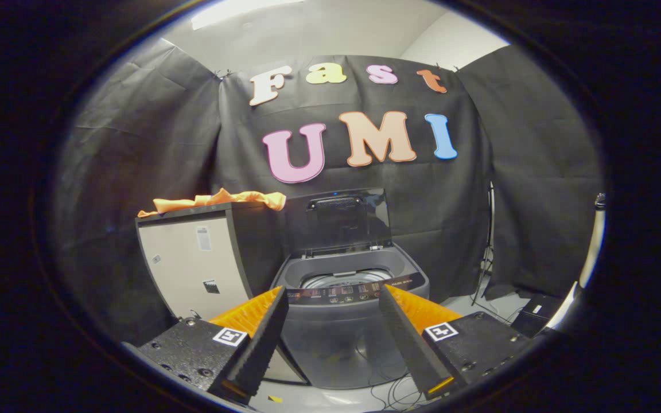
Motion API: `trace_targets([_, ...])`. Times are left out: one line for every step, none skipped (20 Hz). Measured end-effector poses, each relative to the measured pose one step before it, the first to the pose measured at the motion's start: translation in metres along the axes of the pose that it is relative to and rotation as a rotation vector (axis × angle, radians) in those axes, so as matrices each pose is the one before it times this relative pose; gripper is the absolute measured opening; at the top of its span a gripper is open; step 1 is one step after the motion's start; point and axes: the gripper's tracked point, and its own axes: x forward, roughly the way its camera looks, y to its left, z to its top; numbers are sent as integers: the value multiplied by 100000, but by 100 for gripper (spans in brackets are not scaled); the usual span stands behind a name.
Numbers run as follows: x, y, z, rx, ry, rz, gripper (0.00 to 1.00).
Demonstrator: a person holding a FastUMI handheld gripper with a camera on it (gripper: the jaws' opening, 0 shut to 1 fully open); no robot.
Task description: Put the clothes into the washing machine and then close the washing machine lid.
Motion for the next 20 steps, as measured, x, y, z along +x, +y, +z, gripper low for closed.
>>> trace_targets([404,70,57,352,-224,-465,97])
trace_targets([442,142,212,804,-31,-139,97])
trace_targets([381,225,136,752,-184,-145,97])
trace_targets([442,212,195,685,-107,-188,97])
trace_targets([333,155,16,65,100,-328,97])
trace_targets([464,221,67,-636,399,-516,97])
trace_targets([332,358,77,-643,280,-368,97])
trace_targets([292,523,301,221,498,145,97])
trace_targets([321,1025,654,1072,-429,1431,97])
trace_targets([351,1167,1038,1263,-1271,1743,97])
trace_targets([450,933,1155,907,-904,1031,97])
trace_targets([417,1121,1189,147,-930,1274,97])
trace_targets([420,1041,1326,-310,-1513,482,97])
trace_targets([495,832,1375,-573,-1122,-391,97])
trace_targets([498,1020,1156,-856,-775,500,96])
trace_targets([609,1028,1270,-96,-811,188,96])
trace_targets([666,579,964,824,286,-1425,96])
trace_targets([629,523,943,1897,408,-1573,96])
trace_targets([987,1117,1174,2737,-54,86,96])
trace_targets([948,1358,1420,2618,-1438,1386,96])
